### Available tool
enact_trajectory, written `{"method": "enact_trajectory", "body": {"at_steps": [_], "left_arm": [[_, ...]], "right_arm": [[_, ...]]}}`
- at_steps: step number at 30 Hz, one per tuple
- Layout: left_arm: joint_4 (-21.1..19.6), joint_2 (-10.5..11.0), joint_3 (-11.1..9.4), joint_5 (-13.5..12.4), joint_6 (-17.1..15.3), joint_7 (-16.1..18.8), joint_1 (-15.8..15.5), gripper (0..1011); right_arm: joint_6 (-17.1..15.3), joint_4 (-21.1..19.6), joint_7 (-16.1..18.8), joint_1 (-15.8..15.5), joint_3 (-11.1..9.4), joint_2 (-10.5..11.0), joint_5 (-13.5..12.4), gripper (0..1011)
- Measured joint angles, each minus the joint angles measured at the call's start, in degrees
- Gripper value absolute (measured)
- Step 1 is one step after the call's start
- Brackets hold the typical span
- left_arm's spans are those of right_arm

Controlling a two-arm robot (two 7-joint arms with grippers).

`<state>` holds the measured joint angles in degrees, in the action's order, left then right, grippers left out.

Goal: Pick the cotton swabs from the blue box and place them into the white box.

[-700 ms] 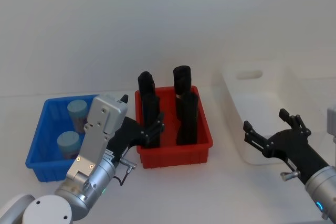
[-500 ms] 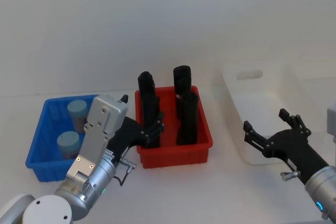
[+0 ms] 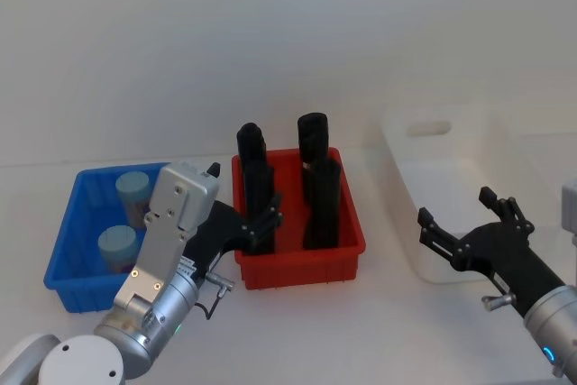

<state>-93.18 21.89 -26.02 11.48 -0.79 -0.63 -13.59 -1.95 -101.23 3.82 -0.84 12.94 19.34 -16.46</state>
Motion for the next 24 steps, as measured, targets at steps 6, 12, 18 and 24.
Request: {"method": "enact_trajectory", "body": {"at_steps": [6, 12, 18, 24], "left_arm": [[0.0, 0.0, 0.0, 0.0, 0.0, 0.0, 0.0, 1004], [0.0, 0.0, 0.0, 0.0, 0.0, 0.0, 0.0, 1004], [0.0, 0.0, 0.0, 0.0, 0.0, 0.0, 0.0, 1004], [0.0, 0.0, 0.0, 0.0, 0.0, 0.0, 0.0, 1004]], "right_arm": [[0.0, 0.0, 0.0, 0.0, 0.0, 0.0, 0.0, 1001], [0.0, 0.0, 0.0, 0.0, 0.0, 0.0, 0.0, 1002], [0.0, 0.0, 0.0, 0.0, 0.0, 0.0, 0.0, 1002], [0.0, 0.0, 0.0, 0.0, 0.0, 0.0, 0.0, 1002]]}}
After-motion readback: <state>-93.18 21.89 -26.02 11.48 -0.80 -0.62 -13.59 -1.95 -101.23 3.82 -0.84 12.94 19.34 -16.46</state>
